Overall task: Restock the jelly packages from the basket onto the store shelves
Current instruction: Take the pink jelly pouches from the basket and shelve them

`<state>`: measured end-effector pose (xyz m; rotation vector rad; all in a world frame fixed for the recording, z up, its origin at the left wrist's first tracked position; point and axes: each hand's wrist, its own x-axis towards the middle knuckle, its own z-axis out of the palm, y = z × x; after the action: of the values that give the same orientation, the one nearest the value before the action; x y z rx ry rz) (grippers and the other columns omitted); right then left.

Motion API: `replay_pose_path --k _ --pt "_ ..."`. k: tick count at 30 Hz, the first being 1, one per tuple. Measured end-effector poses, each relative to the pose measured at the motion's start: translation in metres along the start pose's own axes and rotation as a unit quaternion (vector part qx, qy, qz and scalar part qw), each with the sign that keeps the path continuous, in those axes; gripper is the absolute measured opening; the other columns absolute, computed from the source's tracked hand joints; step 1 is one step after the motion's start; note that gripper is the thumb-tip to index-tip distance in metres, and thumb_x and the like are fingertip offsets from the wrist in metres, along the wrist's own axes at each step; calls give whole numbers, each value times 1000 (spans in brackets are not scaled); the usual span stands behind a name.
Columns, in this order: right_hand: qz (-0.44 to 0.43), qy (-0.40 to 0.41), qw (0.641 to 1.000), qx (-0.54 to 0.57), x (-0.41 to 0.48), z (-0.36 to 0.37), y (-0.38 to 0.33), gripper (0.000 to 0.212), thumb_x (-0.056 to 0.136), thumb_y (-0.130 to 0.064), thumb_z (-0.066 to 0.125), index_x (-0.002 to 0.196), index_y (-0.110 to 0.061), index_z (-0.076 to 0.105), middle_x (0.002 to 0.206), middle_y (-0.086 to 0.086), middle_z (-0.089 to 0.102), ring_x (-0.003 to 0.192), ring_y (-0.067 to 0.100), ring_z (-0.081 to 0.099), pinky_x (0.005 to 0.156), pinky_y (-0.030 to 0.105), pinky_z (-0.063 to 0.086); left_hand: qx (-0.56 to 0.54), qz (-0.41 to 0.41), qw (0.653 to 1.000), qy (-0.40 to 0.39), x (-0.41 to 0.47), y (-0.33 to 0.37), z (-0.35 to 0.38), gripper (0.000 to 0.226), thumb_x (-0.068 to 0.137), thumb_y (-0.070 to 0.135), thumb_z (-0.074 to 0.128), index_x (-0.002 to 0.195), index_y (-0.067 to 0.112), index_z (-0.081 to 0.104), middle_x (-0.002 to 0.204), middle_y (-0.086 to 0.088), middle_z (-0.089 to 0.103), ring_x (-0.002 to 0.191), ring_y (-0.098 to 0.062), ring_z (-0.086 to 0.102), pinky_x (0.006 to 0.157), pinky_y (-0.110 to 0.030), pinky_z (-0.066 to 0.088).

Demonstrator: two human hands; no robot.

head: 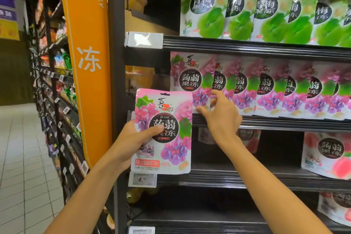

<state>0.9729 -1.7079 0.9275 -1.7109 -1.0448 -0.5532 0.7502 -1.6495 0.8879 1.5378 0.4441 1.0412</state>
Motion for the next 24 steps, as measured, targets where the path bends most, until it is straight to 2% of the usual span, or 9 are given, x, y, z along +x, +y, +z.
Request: replay_pose_path --k 4,10,13,15,17,19,21,22,24 --pt "-12 17 999 36 -5 -3 4 63 79 -43 78 133 -24 51 118 -4 55 103 16 57 77 42 50 8 -3 1000 -2 2 3 0 50 72 28 77 118 17 61 103 -7 76 92 -26 74 68 -32 61" --pt "-49 21 989 137 -9 -15 -1 33 85 -37 74 113 -24 62 94 -3 57 80 6 51 67 26 45 31 -4 999 10 11 19 7 43 81 26 72 121 16 61 104 -8 76 93 -28 74 83 -45 60" --pt "17 -129 945 299 -11 -24 -10 27 91 -46 62 97 -20 68 82 0 67 73 7 63 61 21 50 34 -2 999 34 19 28 12 36 86 25 70 120 16 61 105 -9 75 94 -30 73 90 -52 56" --pt "52 -268 901 338 -13 -27 -14 30 90 -49 63 91 -20 72 78 -7 73 69 8 69 57 23 54 32 1 999 42 24 35 17 37 87 25 69 122 15 61 109 -10 74 97 -31 72 93 -55 53" --pt "56 -323 874 359 -14 -28 -18 18 86 -41 71 87 -23 76 80 -6 76 72 11 72 59 25 58 32 7 998 45 29 43 21 39 88 27 69 123 13 61 110 -11 73 99 -32 71 94 -56 53" --pt "65 -302 870 384 -10 -28 -24 14 84 -29 76 91 -16 76 89 9 76 85 29 73 71 43 60 37 14 998 57 34 52 25 38 88 28 69 121 13 61 110 -11 73 96 -30 72 92 -53 54" --pt "77 -264 880 388 -5 -28 -29 30 82 -26 78 97 -1 72 95 25 71 86 42 70 74 52 56 46 29 994 94 39 59 27 34 90 33 66 116 12 62 107 -10 74 92 -25 73 86 -47 58" --pt "85 -250 884 386 -1 -28 -31 35 82 -26 79 97 4 70 97 28 70 84 43 70 73 51 56 59 44 990 122 40 62 28 33 92 35 62 114 11 61 107 -7 73 91 -21 73 79 -40 59" --pt "91 -229 891 382 9 -26 -35 33 80 -24 81 89 5 70 86 23 72 65 29 68 59 35 55 95 94 975 179 38 61 29 33 96 37 57 121 16 53 108 7 66 92 -7 68 64 -19 55"
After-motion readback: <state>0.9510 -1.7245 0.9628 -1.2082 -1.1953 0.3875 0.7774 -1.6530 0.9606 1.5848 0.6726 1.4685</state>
